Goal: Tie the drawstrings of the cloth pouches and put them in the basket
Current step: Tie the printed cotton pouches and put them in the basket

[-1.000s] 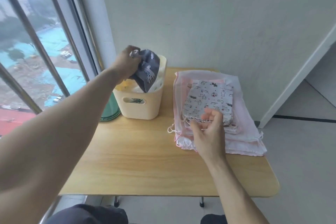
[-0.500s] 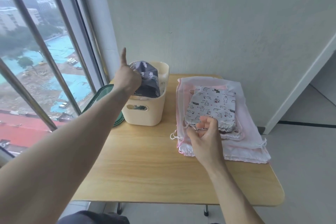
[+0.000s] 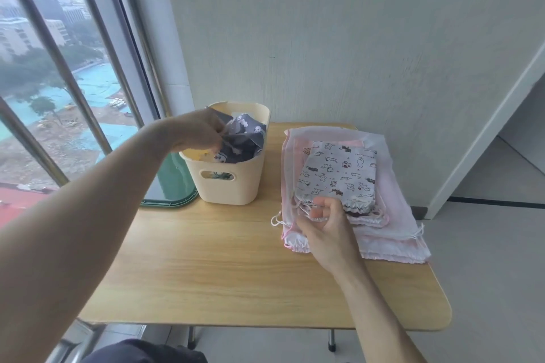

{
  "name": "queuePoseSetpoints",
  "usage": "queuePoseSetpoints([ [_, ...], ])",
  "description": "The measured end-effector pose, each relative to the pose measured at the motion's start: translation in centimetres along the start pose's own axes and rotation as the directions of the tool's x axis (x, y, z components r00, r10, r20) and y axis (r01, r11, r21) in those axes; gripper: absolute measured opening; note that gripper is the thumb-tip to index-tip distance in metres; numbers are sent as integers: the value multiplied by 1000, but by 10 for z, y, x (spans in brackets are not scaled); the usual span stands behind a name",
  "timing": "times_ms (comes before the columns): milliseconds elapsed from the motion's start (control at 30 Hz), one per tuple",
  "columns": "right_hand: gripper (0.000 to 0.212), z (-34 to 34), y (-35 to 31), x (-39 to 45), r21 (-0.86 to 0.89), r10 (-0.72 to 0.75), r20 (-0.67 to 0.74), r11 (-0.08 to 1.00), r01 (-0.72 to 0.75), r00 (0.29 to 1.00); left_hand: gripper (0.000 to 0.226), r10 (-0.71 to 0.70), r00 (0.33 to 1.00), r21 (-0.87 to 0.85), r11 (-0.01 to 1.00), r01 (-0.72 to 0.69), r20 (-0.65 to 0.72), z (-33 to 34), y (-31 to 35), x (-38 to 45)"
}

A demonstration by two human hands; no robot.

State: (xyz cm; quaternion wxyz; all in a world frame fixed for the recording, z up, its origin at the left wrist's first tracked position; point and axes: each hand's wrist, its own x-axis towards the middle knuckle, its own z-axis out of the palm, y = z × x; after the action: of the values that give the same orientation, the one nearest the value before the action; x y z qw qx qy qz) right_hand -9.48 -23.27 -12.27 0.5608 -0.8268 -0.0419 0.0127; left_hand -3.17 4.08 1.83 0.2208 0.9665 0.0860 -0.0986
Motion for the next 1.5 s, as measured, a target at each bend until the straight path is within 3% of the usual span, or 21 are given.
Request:
queuePoseSetpoints([
  [67, 42, 0, 0, 0, -4, 9, 16, 1000, -9, 1000, 9, 82, 976, 56, 996, -72, -203, 3, -1, 1],
  [133, 42, 1, 0, 0, -13, 17, 27, 1000, -17, 999, 18, 117, 924, -12, 991, -130, -364, 8, -3, 4],
  [200, 42, 3, 1, 0, -22, 17, 32, 1000, -16, 999, 37, 126, 825, 6, 989, -148, -551, 15, -7, 12],
  [267, 42, 3, 1, 0, -26, 19, 34, 999, -18, 999, 40, 229, 682, 163, 973, -161, -694, 18, -8, 16],
  [300, 43, 3, 1, 0, -28, 20, 34, 999, -19, 999, 41, 282, 645, 233, 959, -163, -710, 19, -7, 16],
  [367, 43, 3, 1, 0, -27, 23, 31, 999, -22, 999, 37, 379, 668, 352, 918, -183, -641, 21, -6, 16],
  [467, 44, 2, 0, -1, -30, 29, 41, 999, -27, 999, 26, 411, 818, 389, 886, -254, -402, 27, -5, 19],
  [533, 43, 2, 0, -2, -38, 28, 55, 999, -26, 998, 27, 286, 931, 358, 913, -194, -226, 29, -8, 22],
  [600, 42, 1, 0, -3, -41, 30, 64, 999, -27, 998, 43, 102, 993, 262, 962, -82, -63, 23, -13, 21],
  [667, 42, 0, 0, -3, -45, 32, 69, 999, -29, 997, 62, -13, 998, -14, 1000, 13, 56, 15, -11, 18],
  [733, 42, 1, -1, -2, -48, 36, 72, 998, -33, 997, 62, 13, 995, -251, 968, 13, 99, 12, -3, 17],
  [800, 41, 2, -1, -1, -54, 41, 78, 998, -37, 996, 42, 63, 991, -206, 978, -38, 115, 14, 4, 21],
  [867, 40, 3, -2, -1, -63, 45, 87, 997, -39, 995, 45, 8, 985, 20, 1000, -12, 174, 21, 7, 26],
  [933, 40, 4, -2, -1, -68, 53, 98, 997, -47, 994, 45, -56, 971, 282, 959, -12, 231, 28, 13, 27],
  [967, 41, 5, -2, -1, -71, 60, 101, 996, -53, 993, 47, -74, 960, 330, 944, -20, 268, 31, 17, 25],
  [1100, 42, 4, 0, 0, -81, 76, 102, 994, -68, 992, 53, -115, 905, 206, 978, 31, 410, 35, 29, 29],
  [1167, 40, 4, 1, 0, -80, 75, 106, 995, -67, 992, 60, -163, 903, 178, 979, 98, 399, 36, 31, 32],
  [1300, 16, -3, -1, 5, 6, 9, 58, 1000, -9, 998, 56, -135, 964, 210, 974, 87, 227, 28, 38, 23],
  [1400, 6, -20, -4, 12, -21, -137, -111, 991, 136, 984, 50, -53, 995, 144, 987, 65, -87, 19, 35, 21],
  [1467, 6, -34, -6, 16, -108, -211, -230, 976, 190, 950, 37, 20, 903, -62, 997, -51, -430, 21, 38, 18],
  [1500, 6, -40, -5, 19, -140, -232, -285, 970, 199, 930, 29, 77, 788, -110, 977, -181, -611, 24, 43, 13],
])
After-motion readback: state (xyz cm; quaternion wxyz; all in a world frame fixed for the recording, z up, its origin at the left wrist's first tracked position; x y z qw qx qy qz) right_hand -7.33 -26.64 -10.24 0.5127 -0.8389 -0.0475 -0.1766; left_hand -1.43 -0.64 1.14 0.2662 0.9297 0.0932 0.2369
